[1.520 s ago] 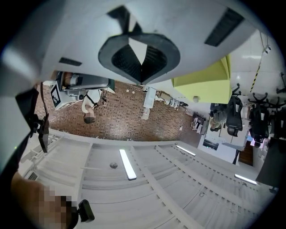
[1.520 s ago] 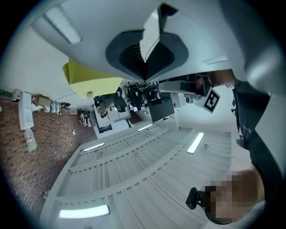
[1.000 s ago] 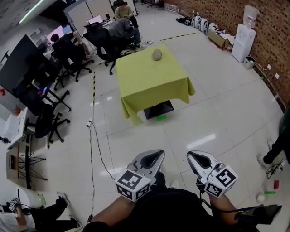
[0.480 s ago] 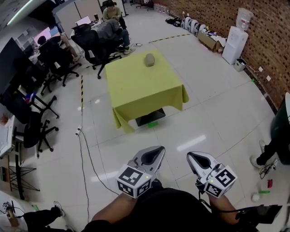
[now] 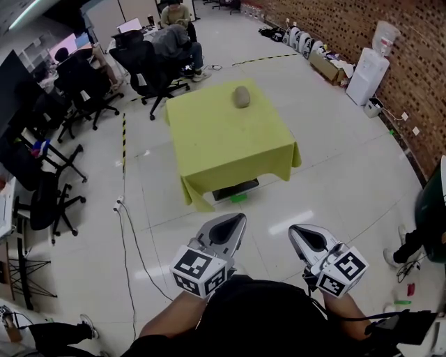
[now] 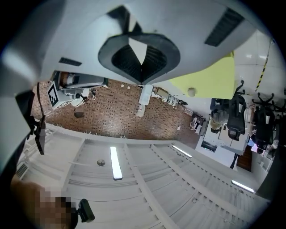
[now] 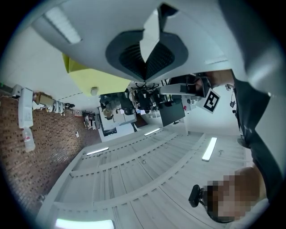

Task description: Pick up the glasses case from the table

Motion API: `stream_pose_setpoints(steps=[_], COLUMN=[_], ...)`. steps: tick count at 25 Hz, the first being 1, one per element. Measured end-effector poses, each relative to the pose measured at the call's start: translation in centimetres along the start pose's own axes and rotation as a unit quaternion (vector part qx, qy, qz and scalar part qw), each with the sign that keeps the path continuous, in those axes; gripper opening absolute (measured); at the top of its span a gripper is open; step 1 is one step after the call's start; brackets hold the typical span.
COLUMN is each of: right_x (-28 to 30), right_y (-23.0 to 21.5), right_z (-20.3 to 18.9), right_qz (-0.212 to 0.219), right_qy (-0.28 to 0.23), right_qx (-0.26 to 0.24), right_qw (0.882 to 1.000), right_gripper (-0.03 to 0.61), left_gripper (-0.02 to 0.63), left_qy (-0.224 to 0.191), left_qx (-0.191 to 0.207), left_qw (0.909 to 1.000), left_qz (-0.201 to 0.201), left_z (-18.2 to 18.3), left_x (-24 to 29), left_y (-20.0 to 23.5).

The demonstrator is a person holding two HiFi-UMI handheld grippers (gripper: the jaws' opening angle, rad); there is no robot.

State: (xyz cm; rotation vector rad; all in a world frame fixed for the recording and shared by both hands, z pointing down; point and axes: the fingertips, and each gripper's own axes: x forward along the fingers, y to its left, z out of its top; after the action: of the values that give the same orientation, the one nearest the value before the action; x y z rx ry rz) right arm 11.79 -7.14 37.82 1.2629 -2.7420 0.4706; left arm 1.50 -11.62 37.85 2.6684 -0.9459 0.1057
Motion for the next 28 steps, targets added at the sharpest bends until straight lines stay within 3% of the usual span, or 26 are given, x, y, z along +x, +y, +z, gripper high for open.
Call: stream_pose_setpoints(steps=[14, 28], right_x=[7.1, 12.3], right_y=[-3.5, -13.6], right_z=[0.7, 5.2], right_qz=[-0.005, 0.061], right_qy=[0.026, 0.002], right_qx=[0.015, -0.002], right_qw=[1.000, 0.998], right_gripper=[0.002, 0.002], left_gripper=[0.003, 0.003], left_qy=[0.026, 0.010], left_qx=[-0.025, -0.012], left_qw=[0.9993, 0.9982], left_qz=[-0.007, 0.058], left_z=[0.2, 4.1], left_x=[3.3, 12.3], left_y=[7.1, 11.6])
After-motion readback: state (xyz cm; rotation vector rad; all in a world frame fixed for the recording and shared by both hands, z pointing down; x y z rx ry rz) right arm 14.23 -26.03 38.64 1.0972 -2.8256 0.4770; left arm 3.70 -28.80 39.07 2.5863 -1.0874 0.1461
